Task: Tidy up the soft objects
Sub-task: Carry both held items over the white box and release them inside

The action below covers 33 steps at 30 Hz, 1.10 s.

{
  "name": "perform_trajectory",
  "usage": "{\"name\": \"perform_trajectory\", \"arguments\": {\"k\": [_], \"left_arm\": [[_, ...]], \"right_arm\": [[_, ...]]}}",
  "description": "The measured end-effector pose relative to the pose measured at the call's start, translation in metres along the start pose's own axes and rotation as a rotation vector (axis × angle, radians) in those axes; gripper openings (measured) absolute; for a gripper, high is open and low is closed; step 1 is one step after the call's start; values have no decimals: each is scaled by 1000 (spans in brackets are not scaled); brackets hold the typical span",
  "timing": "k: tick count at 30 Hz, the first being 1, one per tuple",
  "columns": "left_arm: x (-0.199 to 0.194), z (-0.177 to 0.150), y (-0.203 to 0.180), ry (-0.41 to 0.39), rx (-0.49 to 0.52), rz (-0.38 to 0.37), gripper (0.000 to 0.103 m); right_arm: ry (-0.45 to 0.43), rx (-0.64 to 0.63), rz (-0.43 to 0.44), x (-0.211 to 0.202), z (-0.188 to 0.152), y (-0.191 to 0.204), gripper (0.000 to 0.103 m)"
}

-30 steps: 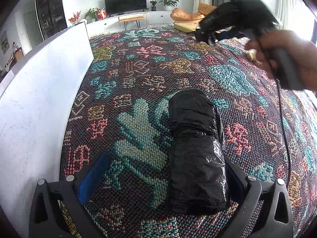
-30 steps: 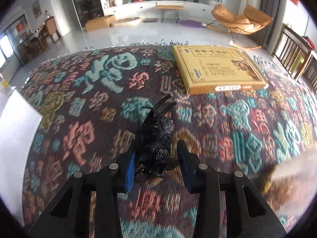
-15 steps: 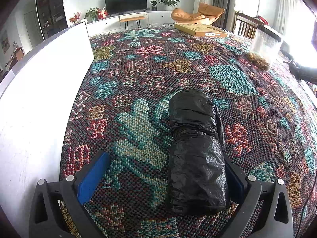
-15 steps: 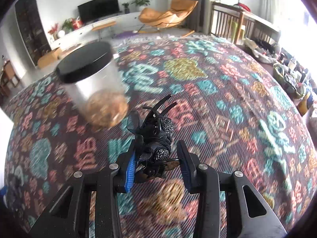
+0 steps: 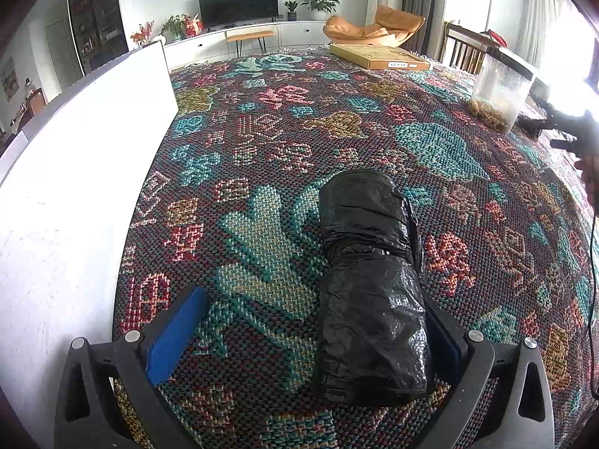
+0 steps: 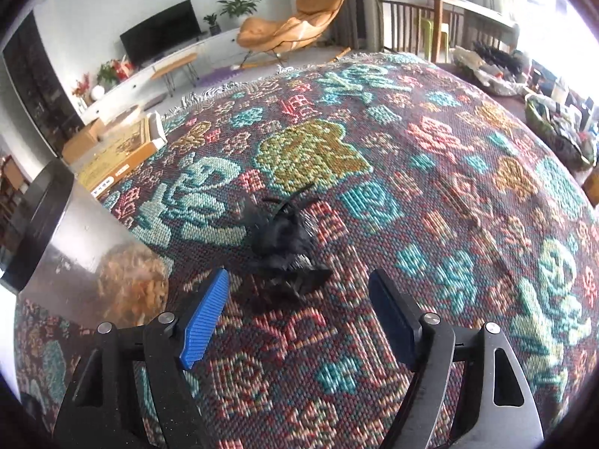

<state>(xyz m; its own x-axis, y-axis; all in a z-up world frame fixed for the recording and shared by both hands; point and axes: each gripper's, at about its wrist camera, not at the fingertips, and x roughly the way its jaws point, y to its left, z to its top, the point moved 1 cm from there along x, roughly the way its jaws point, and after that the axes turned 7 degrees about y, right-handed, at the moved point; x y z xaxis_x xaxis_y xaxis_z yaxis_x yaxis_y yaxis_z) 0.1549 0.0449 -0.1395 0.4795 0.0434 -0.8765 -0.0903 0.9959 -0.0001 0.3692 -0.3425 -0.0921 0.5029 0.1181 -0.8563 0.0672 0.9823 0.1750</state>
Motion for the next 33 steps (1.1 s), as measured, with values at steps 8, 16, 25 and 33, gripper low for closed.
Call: {"name": "perform_trajectory", "arguments": {"k": [8, 16, 25, 33], "left_arm": [[0, 0, 0, 0, 0, 0, 103], [0, 8, -10, 211, -30, 24, 103], [6, 28, -25, 217, 21, 12, 79], [-7, 70, -38, 171, 6, -84, 36]], "right_arm": [[70, -68, -136, -11, -64, -19, 85], [179, -83, -98, -1, -43, -17, 90], [218, -93, -49, 25, 51, 1, 88], [318, -139, -119, 44, 70, 26, 33]]}}
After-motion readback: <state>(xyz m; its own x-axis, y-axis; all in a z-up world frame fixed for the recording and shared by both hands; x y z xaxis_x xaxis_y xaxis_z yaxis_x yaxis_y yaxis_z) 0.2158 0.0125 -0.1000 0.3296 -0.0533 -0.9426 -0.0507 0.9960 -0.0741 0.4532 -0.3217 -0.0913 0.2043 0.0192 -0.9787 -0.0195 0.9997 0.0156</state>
